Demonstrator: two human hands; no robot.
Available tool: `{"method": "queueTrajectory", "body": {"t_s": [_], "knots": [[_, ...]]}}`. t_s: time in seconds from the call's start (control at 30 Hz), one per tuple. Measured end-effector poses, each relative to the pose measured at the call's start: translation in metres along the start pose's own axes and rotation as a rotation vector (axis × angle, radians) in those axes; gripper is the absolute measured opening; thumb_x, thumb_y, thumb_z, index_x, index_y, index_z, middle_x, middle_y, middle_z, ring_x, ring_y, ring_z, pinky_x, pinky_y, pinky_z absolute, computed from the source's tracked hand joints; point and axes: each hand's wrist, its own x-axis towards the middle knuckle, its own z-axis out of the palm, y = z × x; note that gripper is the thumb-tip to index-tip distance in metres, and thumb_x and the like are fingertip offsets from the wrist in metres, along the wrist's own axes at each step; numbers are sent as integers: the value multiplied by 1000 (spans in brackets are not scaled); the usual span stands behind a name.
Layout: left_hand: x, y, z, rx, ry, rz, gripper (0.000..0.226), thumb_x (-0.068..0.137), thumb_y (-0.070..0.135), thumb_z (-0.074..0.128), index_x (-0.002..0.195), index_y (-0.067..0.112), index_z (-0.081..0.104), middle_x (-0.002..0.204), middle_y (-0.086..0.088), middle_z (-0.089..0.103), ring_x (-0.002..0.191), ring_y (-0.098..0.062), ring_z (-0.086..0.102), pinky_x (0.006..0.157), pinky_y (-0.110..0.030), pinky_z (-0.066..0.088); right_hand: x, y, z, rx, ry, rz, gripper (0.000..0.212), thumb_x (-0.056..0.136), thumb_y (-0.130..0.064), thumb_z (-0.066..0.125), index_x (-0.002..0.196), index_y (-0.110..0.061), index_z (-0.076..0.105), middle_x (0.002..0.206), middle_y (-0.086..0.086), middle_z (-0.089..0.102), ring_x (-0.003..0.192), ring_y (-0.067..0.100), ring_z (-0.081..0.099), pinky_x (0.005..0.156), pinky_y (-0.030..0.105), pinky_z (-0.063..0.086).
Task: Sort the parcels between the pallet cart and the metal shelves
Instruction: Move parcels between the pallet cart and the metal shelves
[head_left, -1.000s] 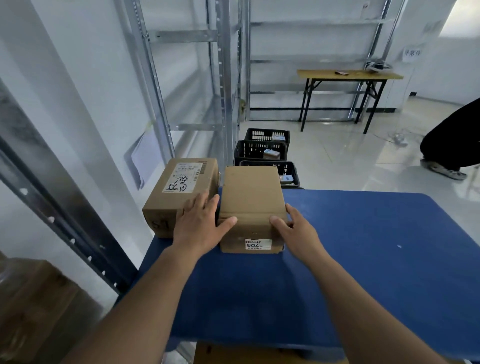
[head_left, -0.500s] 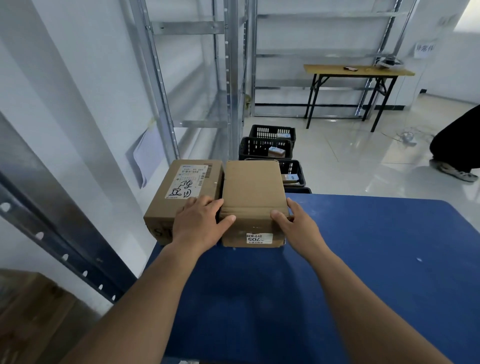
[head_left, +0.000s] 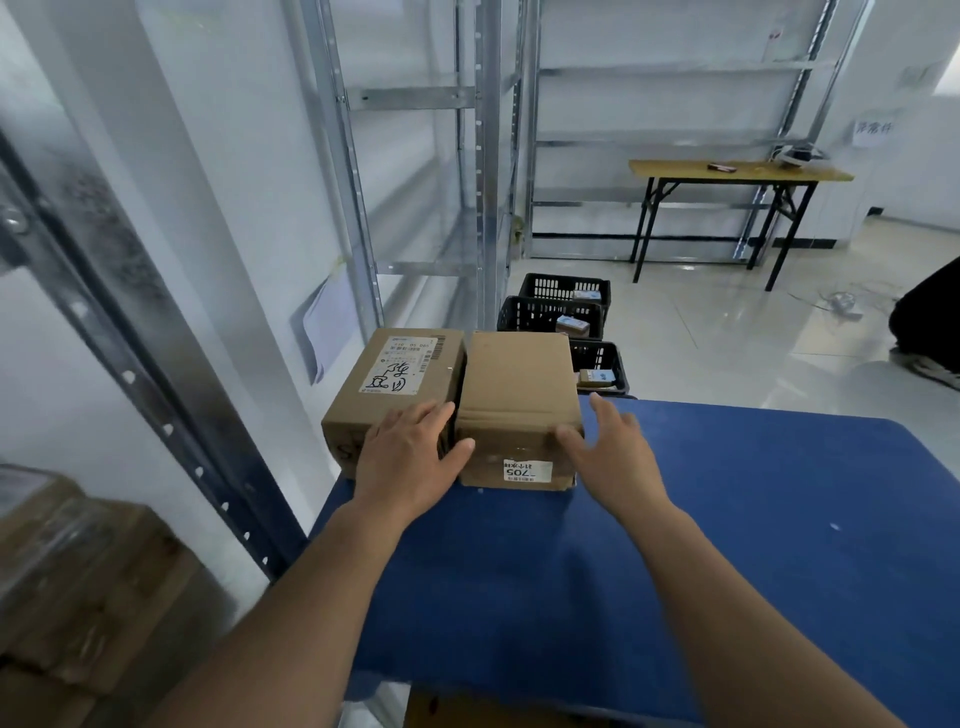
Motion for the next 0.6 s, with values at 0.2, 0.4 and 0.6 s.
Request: {"method": "queueTrajectory", "body": {"t_s": [0.2, 0.4, 0.6], "knots": [[-78, 14, -4, -106, 122, -90, 55, 92, 47, 48, 139, 21, 43, 146, 0, 40, 135, -18, 29, 108, -35, 24, -68, -4, -5, -86, 89, -187, 33, 93, -32, 50, 124, -19, 50, 114, 1, 46, 106, 21, 47, 71, 28, 36], [-172, 30, -6, -175, 134, -221, 55, 92, 44, 50, 140, 20, 42, 148, -3, 37, 137, -19, 27, 110, -34, 22, -150, -2, 12, -135, -11, -407, 43, 96, -34, 50, 135, -16, 47, 129, 2, 48, 119, 18, 42, 85, 26, 41], [-259, 20, -21, -73, 102, -382, 58, 93, 50, 42, 144, 25, 33, 153, 1, 28, 140, -17, 24, 113, -38, 23, -218, -11, 32, -146, -108, -568, 40, 96, -35, 49, 132, -18, 51, 127, 0, 49, 117, 18, 45, 77, 23, 36]]}}
